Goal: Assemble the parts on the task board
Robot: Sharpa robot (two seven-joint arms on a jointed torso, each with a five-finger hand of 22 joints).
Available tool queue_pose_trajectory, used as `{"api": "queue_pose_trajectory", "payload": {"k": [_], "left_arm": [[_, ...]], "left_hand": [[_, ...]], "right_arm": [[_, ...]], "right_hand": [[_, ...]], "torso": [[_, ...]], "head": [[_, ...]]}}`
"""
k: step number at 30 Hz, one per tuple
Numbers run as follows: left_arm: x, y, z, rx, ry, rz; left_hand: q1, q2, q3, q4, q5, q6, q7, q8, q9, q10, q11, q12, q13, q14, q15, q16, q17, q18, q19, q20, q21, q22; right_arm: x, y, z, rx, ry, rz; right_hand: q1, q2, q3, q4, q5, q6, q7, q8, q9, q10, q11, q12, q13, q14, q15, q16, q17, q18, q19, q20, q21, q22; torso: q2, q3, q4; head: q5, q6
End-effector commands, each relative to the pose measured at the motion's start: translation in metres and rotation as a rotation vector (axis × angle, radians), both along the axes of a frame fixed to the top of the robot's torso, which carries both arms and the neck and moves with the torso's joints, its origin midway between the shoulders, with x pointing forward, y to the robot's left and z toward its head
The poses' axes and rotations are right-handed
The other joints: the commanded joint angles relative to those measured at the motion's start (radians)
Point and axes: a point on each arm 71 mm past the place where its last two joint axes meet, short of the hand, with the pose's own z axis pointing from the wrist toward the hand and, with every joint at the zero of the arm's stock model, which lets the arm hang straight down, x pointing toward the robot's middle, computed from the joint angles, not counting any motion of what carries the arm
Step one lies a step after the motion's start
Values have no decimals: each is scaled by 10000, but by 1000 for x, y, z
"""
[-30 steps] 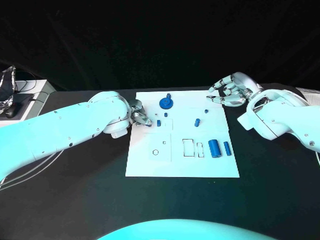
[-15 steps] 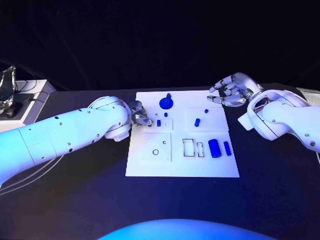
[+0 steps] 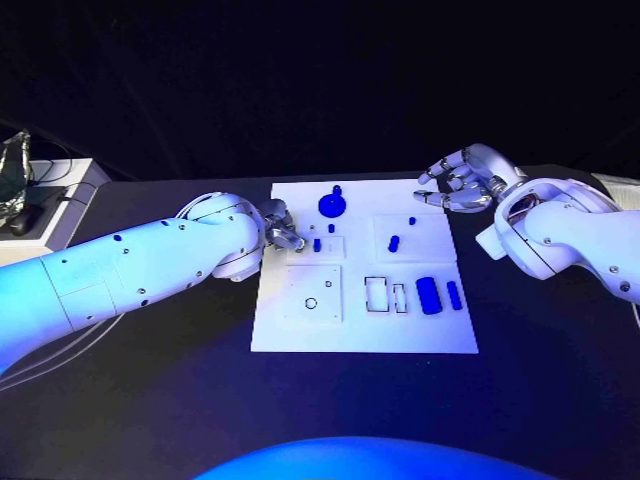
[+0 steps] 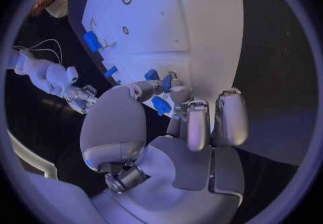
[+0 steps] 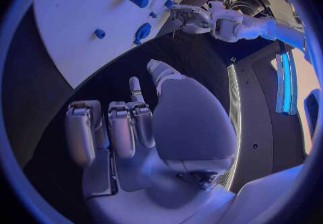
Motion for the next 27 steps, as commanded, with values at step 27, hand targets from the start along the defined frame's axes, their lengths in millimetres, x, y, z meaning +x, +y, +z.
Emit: {"api": "queue_pose_trajectory", "payload": {"k": [27], "left_arm": [[-2,9,-18,1408,1565,-547]], "left_hand": [[358,228,1000,-1363,-49,4,-60,-94,-102,56,-22,7,-12,955,25,32,2288,-83,30,7,-1,-46]], "right_arm": [[0,1,-1,-97,-6,160]], "right_hand": [[-73,-18,-26,83,-30,-91,-7,48,42,739,-41,-36,2338,1014,-71,-6,2445,22,752,-66,-22,2192]], "torso": [[-4,-5,7]], "head": [[3,-118]]}}
